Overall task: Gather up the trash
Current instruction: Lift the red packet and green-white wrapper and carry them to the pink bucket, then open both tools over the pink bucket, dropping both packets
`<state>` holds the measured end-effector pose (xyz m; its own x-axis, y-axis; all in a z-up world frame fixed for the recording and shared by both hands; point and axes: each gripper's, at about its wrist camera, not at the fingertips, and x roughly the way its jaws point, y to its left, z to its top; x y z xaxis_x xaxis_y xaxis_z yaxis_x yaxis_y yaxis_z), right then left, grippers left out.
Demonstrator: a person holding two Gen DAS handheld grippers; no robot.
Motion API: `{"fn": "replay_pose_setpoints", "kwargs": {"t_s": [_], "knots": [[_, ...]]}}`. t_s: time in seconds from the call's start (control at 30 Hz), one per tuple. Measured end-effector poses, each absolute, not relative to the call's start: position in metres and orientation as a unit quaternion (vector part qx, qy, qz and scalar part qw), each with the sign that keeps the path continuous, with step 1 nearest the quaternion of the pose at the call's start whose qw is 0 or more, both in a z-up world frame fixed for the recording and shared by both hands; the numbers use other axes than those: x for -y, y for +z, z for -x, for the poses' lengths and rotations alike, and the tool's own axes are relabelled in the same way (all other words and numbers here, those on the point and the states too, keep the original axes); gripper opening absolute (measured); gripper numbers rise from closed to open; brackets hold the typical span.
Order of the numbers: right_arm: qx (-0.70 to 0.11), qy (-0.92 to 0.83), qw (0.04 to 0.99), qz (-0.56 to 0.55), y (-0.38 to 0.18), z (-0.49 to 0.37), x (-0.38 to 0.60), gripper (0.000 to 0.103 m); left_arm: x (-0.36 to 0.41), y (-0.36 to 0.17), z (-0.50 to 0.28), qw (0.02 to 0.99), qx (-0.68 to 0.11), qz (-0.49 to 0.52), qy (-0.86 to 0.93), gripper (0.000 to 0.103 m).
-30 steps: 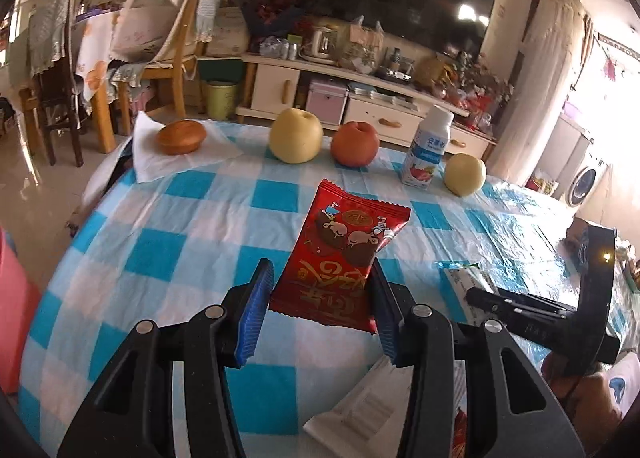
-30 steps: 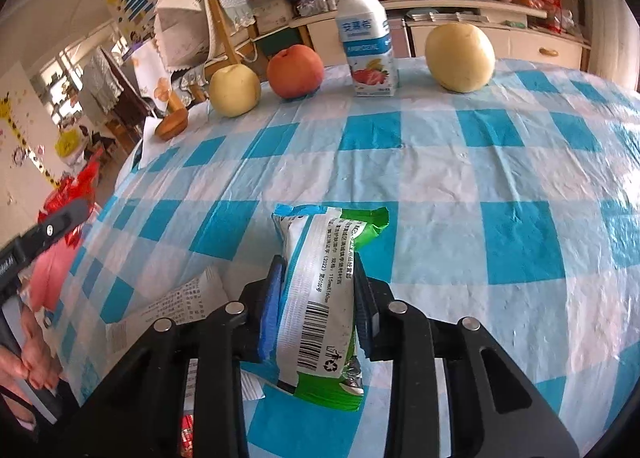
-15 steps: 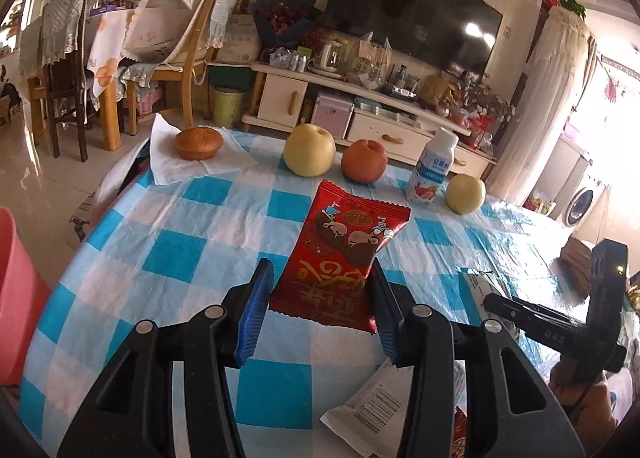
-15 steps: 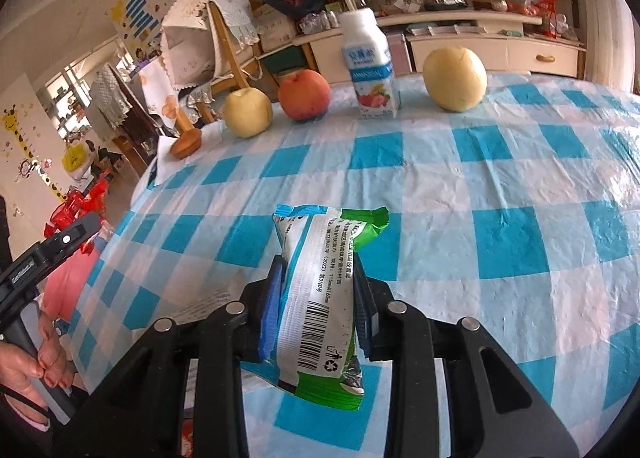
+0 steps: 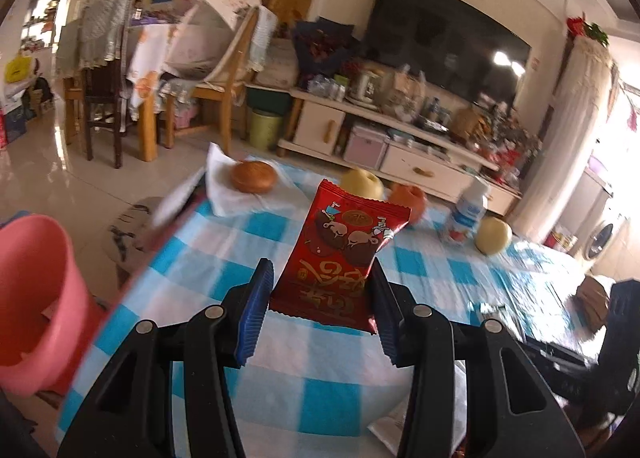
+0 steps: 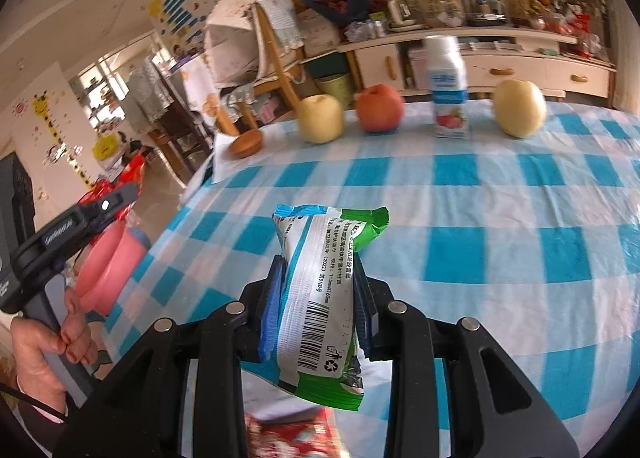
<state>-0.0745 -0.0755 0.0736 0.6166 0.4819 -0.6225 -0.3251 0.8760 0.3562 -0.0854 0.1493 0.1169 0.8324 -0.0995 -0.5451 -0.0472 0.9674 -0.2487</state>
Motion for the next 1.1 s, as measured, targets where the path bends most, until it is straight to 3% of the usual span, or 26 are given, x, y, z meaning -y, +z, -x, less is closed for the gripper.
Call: {"fn": "replay_pose_setpoints", "kwargs": {"t_s": [0.53, 1.1], "knots": [[-0.364, 0.362, 0.856, -0.064, 0.114, 0.069, -0.097, 0.033, -0.281, 0.134, 0.118, 0.931, -0.253, 0.191, 0.179, 0.049], [-0.372, 0.474, 0.798, -0.028, 0.113, 0.071, -0.286, 0.033, -0.418, 0.115, 0.166, 0.872, -0.247, 0.273, 0.322, 0.049]]}}
